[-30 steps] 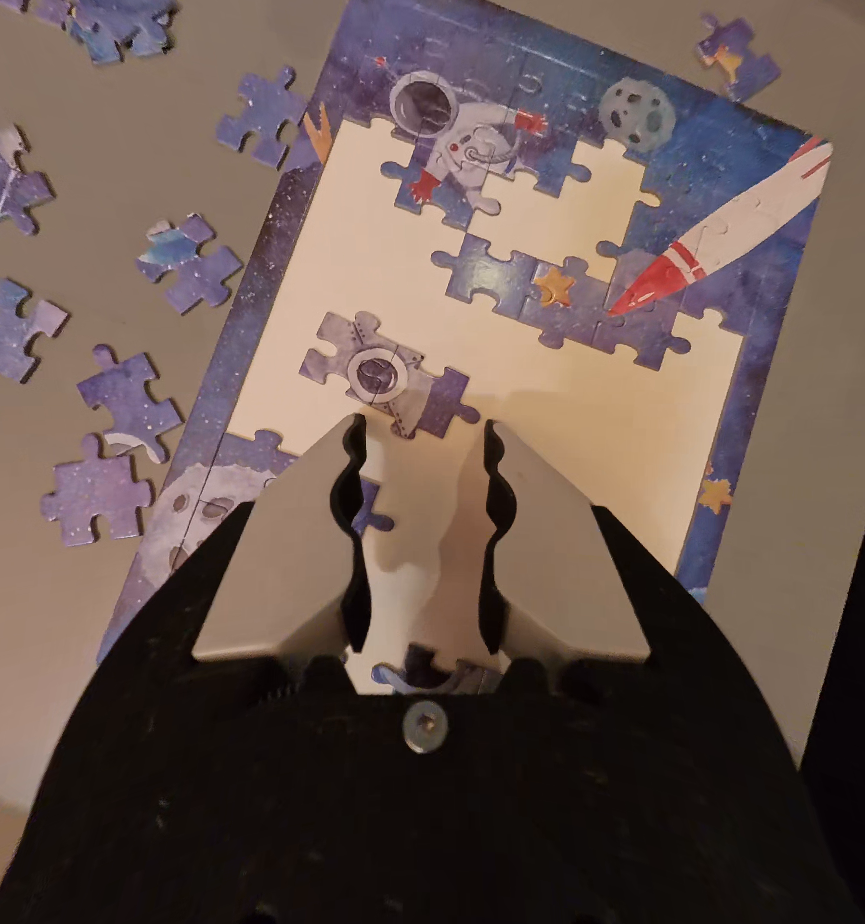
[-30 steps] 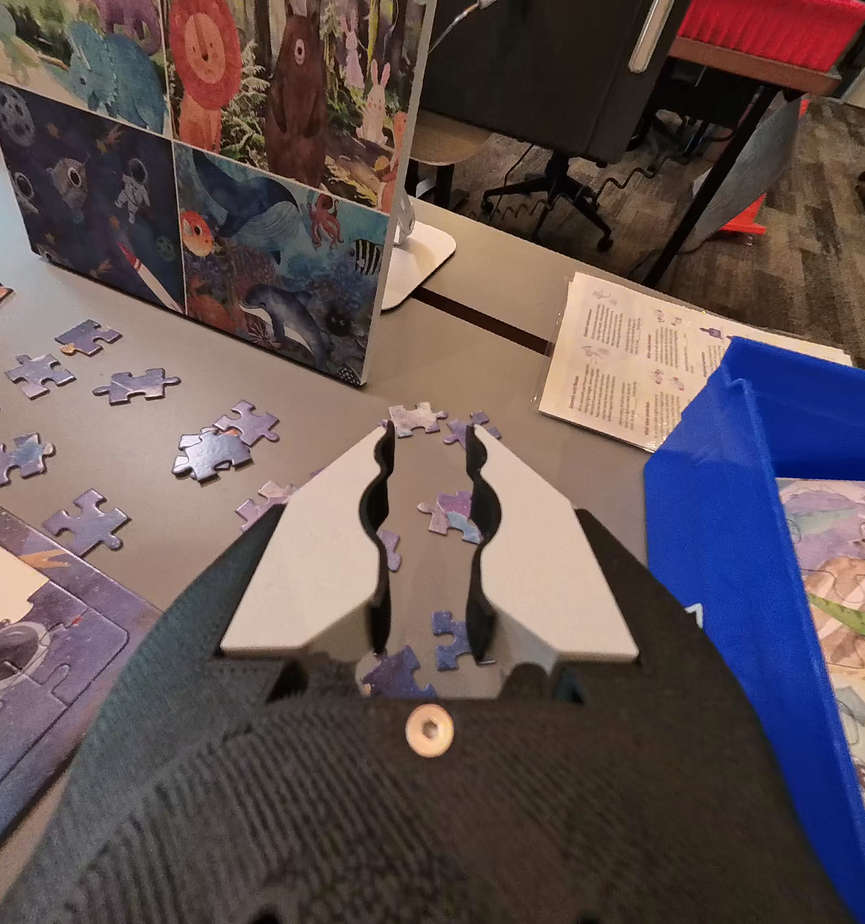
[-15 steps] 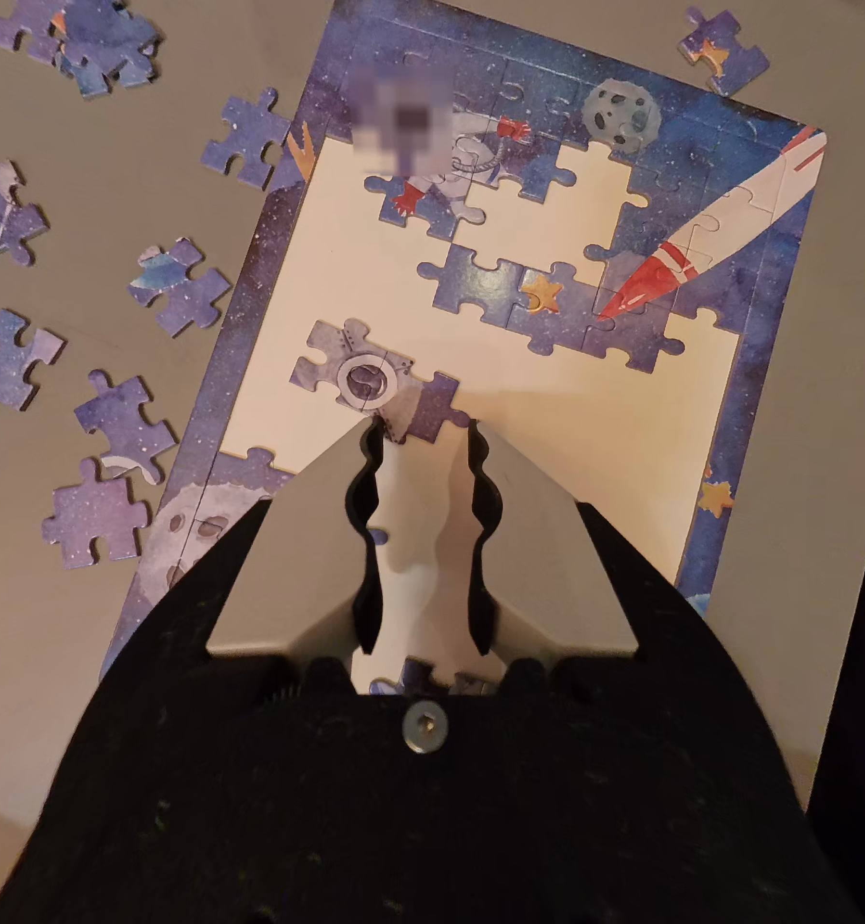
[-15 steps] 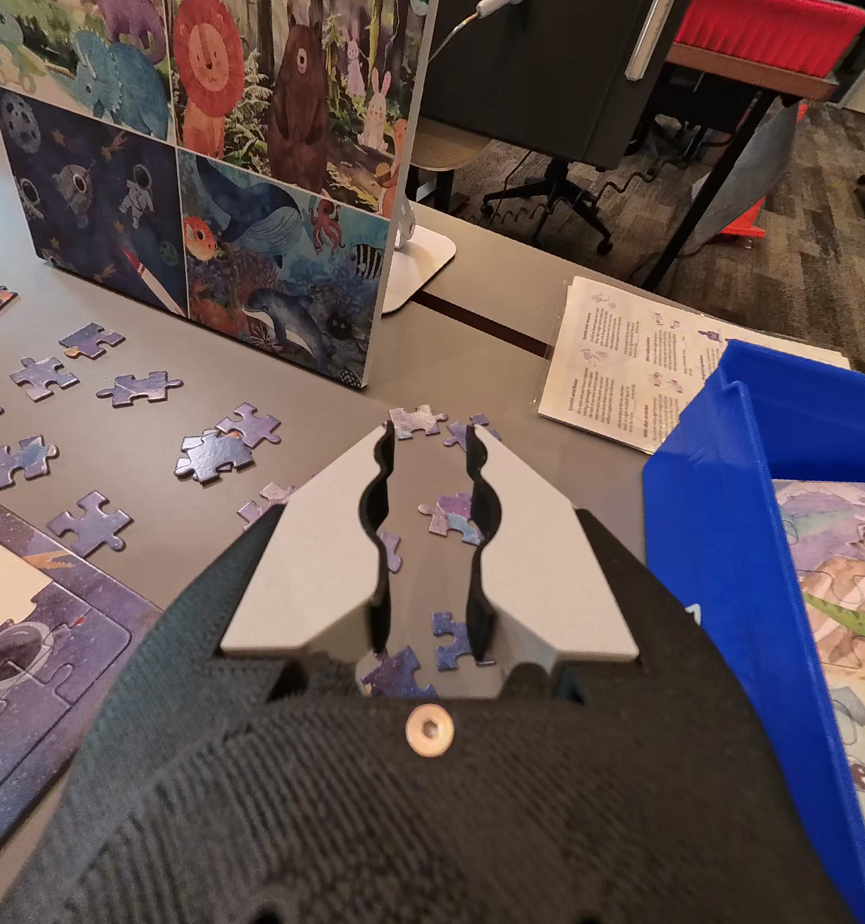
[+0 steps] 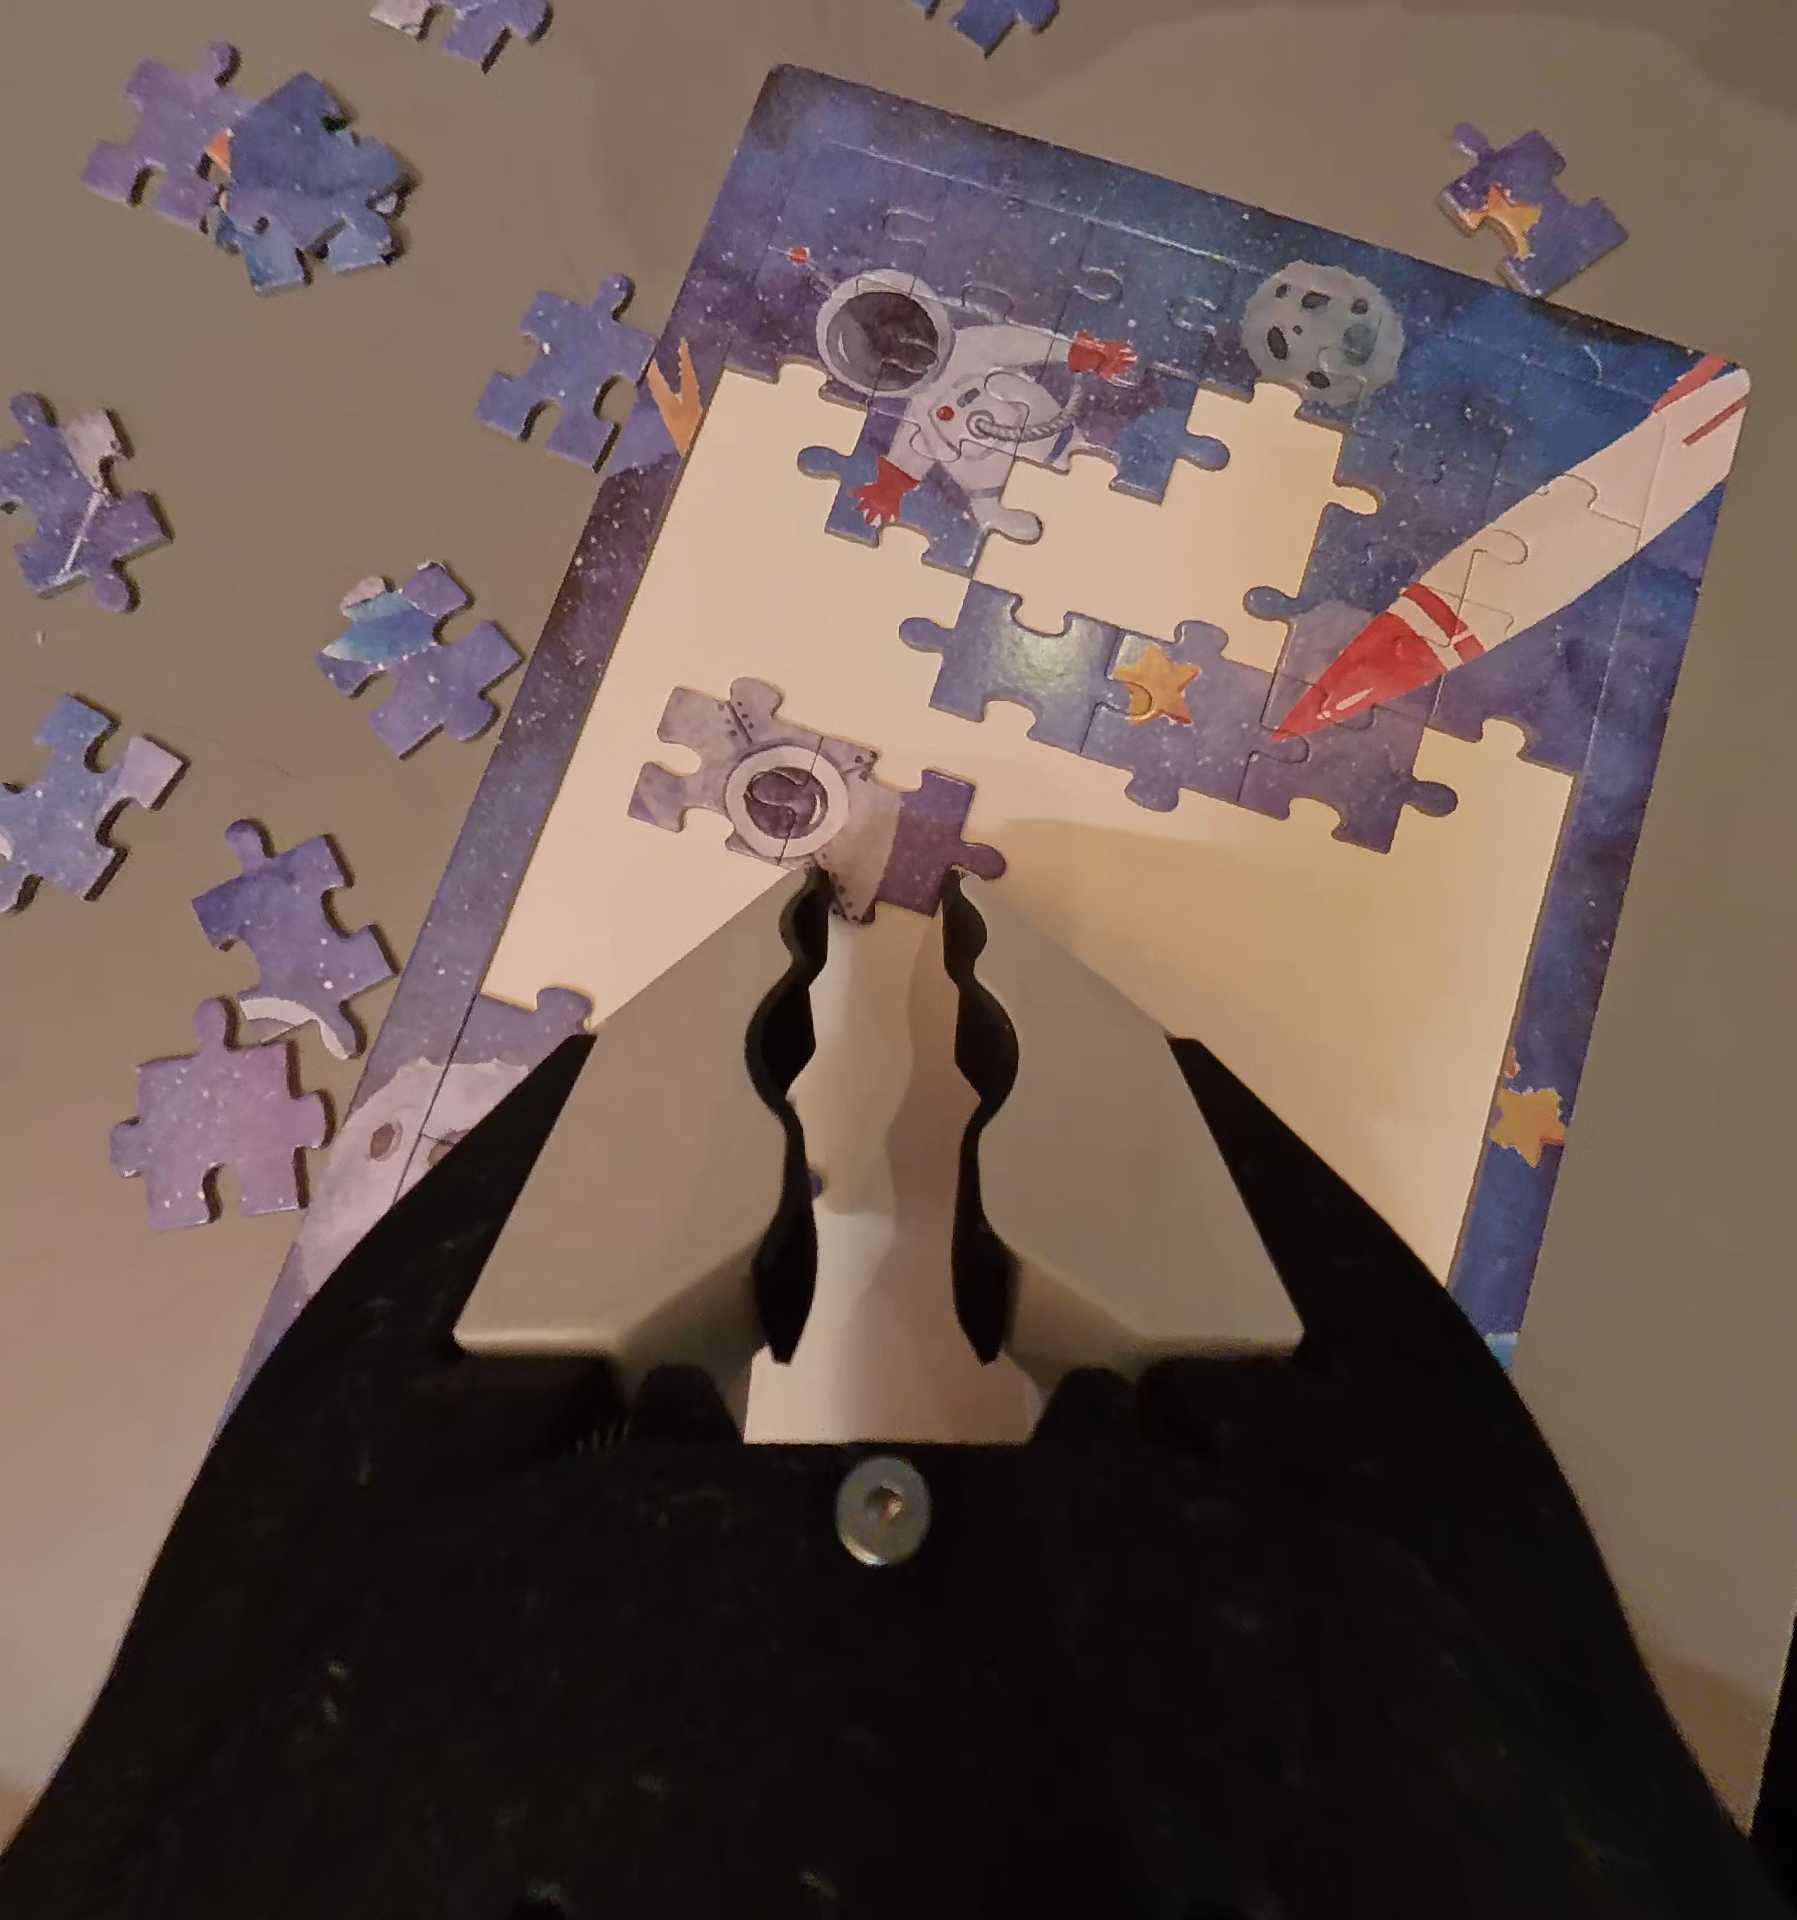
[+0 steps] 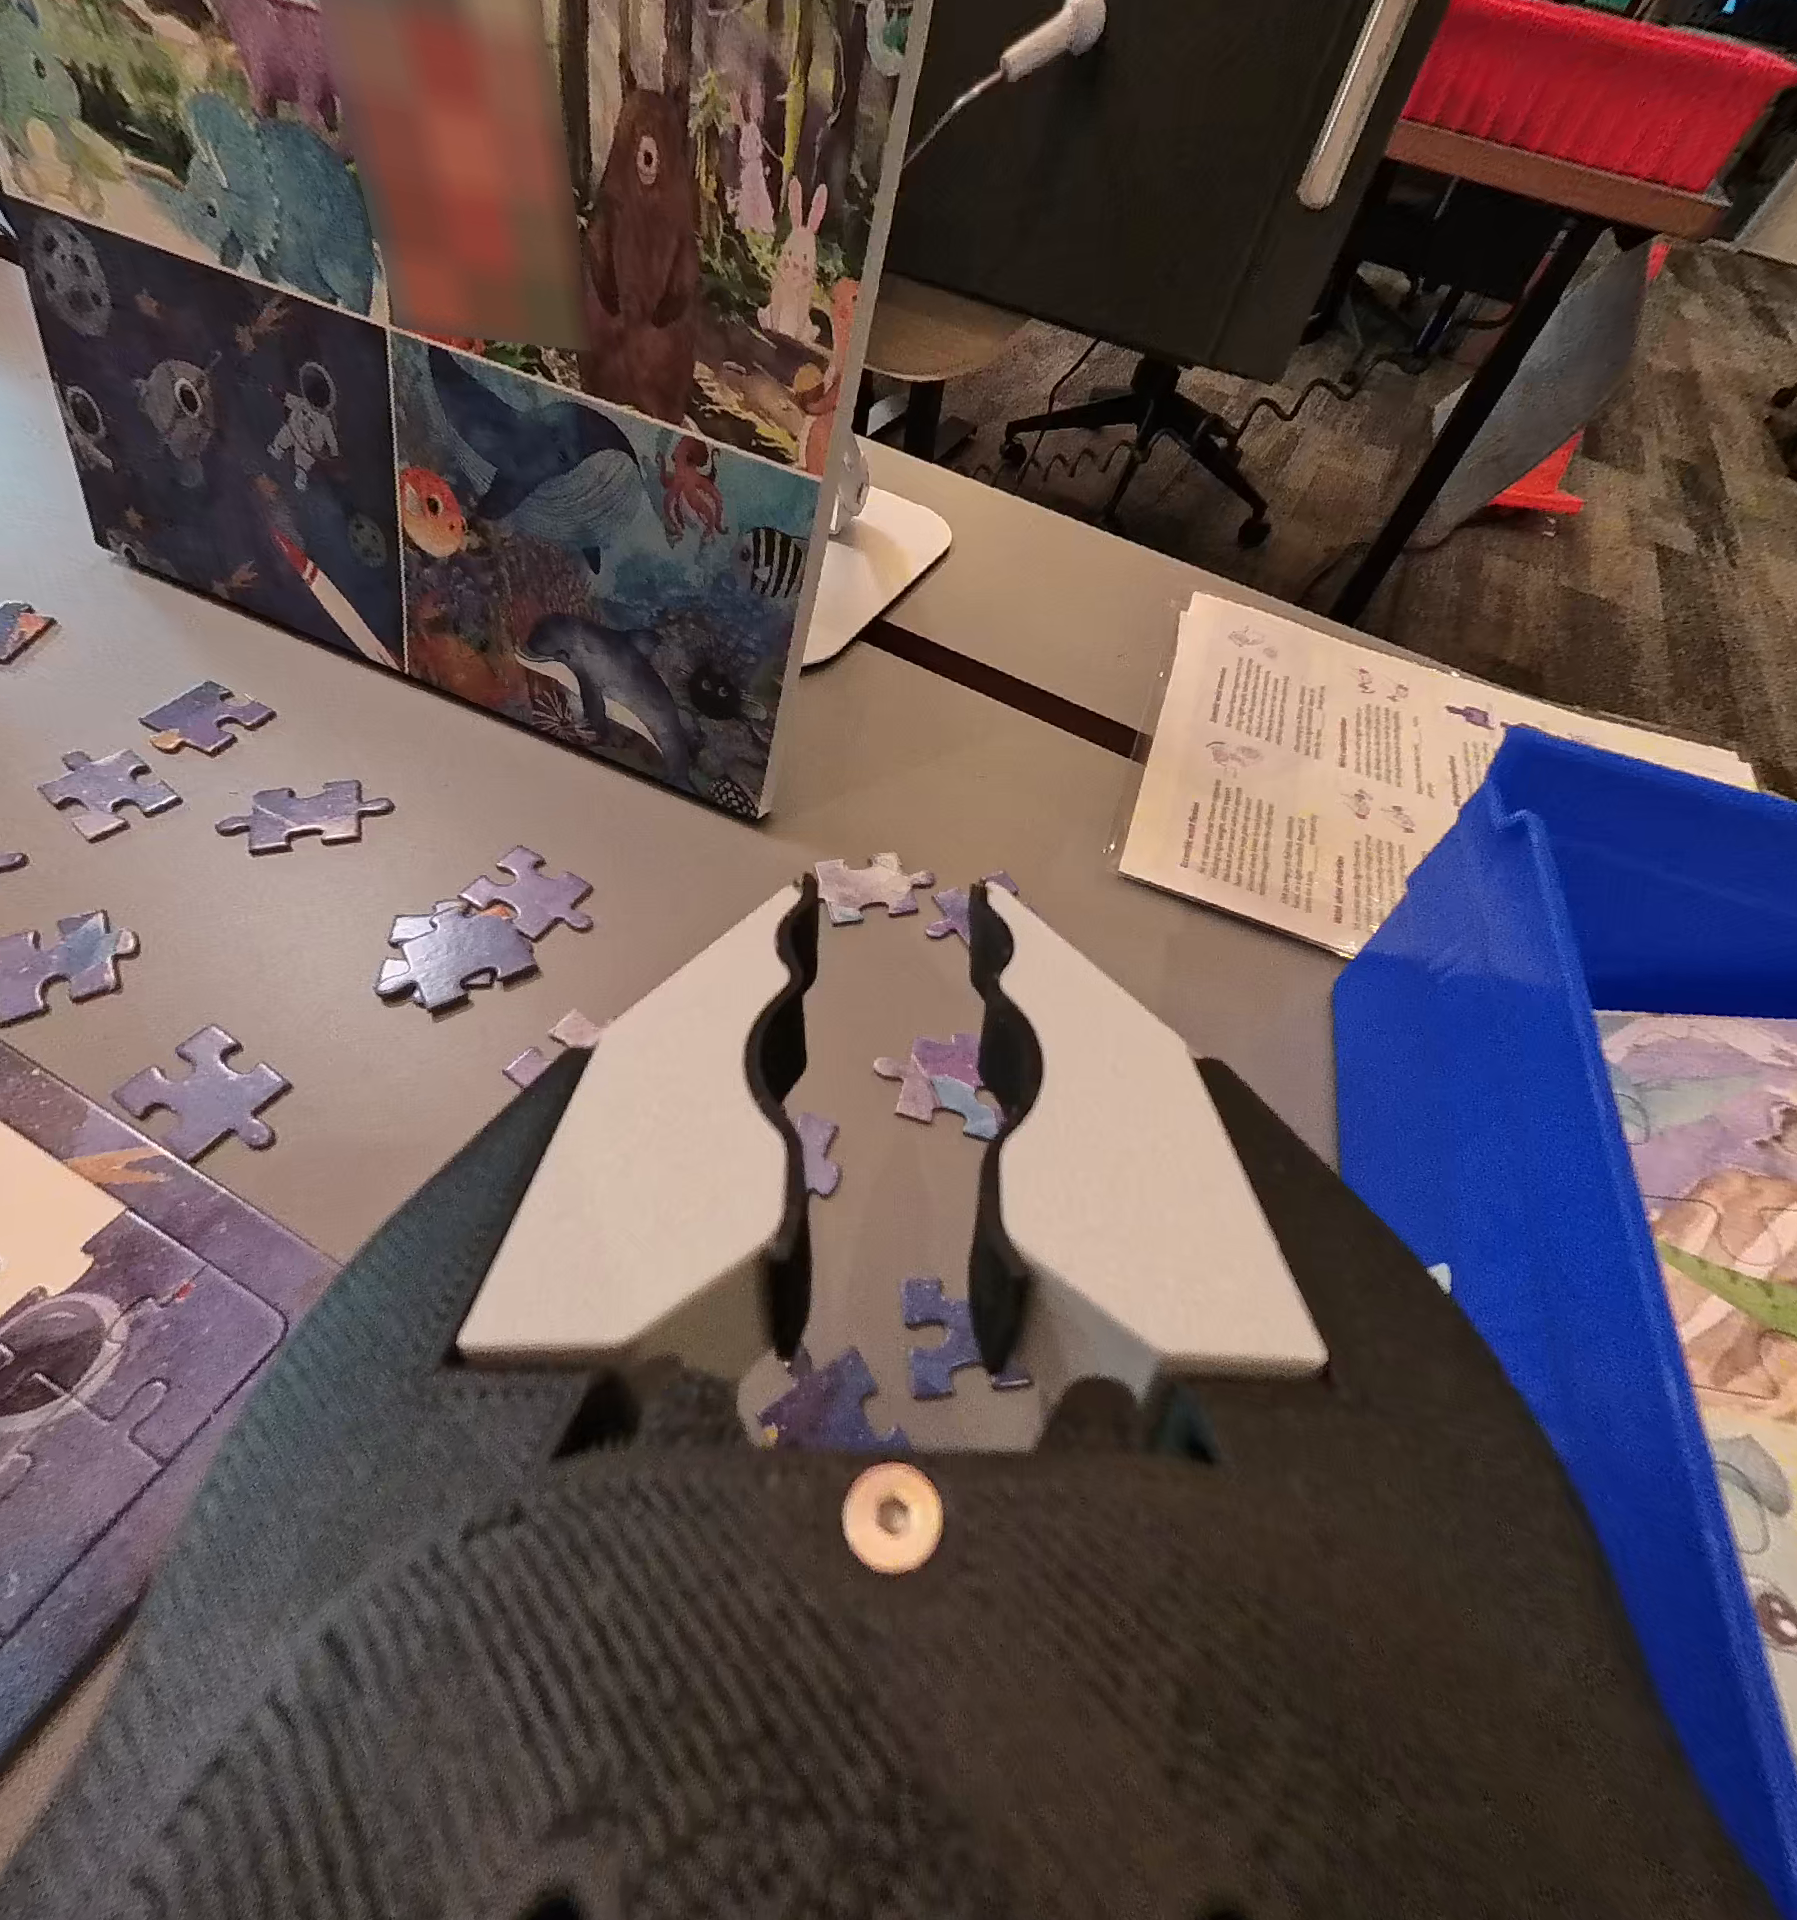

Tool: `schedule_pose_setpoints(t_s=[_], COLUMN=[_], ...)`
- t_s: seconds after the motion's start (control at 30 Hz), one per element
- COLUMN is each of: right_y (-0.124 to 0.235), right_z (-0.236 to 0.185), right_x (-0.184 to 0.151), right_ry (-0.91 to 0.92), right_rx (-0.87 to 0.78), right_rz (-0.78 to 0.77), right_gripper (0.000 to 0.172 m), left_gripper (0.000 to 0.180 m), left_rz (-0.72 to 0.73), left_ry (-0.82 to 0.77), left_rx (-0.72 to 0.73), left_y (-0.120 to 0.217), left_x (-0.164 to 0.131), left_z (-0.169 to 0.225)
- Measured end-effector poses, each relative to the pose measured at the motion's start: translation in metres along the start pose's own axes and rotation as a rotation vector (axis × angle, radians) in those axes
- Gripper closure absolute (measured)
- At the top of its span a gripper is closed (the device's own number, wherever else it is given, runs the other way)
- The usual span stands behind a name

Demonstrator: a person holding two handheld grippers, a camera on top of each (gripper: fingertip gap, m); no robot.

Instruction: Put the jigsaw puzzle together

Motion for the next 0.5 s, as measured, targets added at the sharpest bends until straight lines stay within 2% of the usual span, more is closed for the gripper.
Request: schedule_pose_setpoints(t_s=[0.47, 0.5], right_y=[0.0024, 0.0024], right_z=[-0.0005, -0.0005], right_x=[0.0021, 0.002], right_ry=[0.002, 0.002], right_rx=[-0.002, -0.002], right_rz=[0.01, 0.01], right_gripper=[0.144, 0.144], left_gripper=[0.162, 0.166], left_rz=[0.035, 0.038], left_ry=[0.012, 0.01], left_rx=[0.007, 0.006], left_y=[0.0, 0.0004], left_x=[0.0024, 0.0026], left_z=[-0.0032, -0.003])
Point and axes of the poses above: each gripper's, where its closed fingertips meet, y back along the fingers, x out of its top, z = x × y across the jaws, the point moved 4 cm from there along y, back along the fingers, and after that the axes turned 14 degrees about -z, right-handed, at the moved point
